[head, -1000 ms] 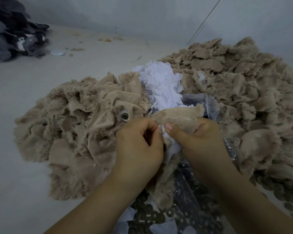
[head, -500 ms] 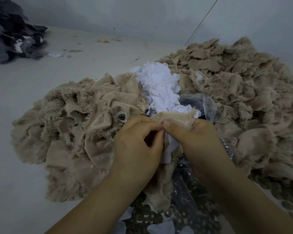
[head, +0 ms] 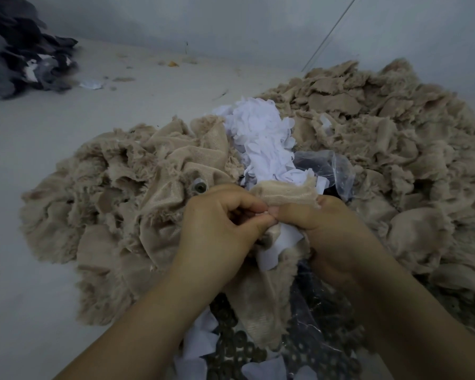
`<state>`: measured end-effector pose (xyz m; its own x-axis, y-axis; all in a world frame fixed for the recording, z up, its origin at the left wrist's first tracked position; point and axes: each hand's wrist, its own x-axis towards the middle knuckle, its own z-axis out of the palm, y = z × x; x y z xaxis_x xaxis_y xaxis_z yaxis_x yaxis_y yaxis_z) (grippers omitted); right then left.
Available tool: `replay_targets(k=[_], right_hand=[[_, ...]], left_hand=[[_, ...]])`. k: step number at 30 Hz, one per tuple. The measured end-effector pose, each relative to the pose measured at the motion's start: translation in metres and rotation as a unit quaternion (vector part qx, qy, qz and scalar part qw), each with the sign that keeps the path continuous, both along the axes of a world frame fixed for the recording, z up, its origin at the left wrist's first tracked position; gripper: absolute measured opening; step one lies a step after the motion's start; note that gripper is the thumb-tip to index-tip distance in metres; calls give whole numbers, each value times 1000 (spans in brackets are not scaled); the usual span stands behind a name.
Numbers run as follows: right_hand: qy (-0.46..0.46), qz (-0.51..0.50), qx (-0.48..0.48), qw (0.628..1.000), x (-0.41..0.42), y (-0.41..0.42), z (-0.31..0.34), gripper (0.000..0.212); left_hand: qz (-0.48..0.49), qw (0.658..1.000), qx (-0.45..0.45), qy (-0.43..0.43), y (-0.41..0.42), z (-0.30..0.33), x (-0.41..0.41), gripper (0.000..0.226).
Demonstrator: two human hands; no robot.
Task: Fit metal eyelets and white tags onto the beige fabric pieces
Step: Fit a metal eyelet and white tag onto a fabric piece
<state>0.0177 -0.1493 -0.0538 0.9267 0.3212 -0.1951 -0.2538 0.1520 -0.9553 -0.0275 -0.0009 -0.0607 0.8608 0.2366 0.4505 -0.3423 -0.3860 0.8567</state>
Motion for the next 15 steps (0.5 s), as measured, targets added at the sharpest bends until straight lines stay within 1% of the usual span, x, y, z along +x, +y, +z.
replay_targets(k=[5, 9, 12, 15], right_hand=[[-6, 2, -32, 999, 1, 0, 0, 11], [-2, -15, -2, 1000, 2, 2, -3, 14], [-14, -3, 18, 1000, 2, 2, -2, 23], [-15, 3, 19, 1000, 2, 1, 0, 24]], left_hand=[[-20, 1000, -16, 9, 2, 1, -2, 21], [-23, 999, -26, -10, 3, -1, -3, 23], [13, 999, -5, -44, 3, -5, -4, 21], [38, 995, 57, -68, 3, -6, -3, 10]])
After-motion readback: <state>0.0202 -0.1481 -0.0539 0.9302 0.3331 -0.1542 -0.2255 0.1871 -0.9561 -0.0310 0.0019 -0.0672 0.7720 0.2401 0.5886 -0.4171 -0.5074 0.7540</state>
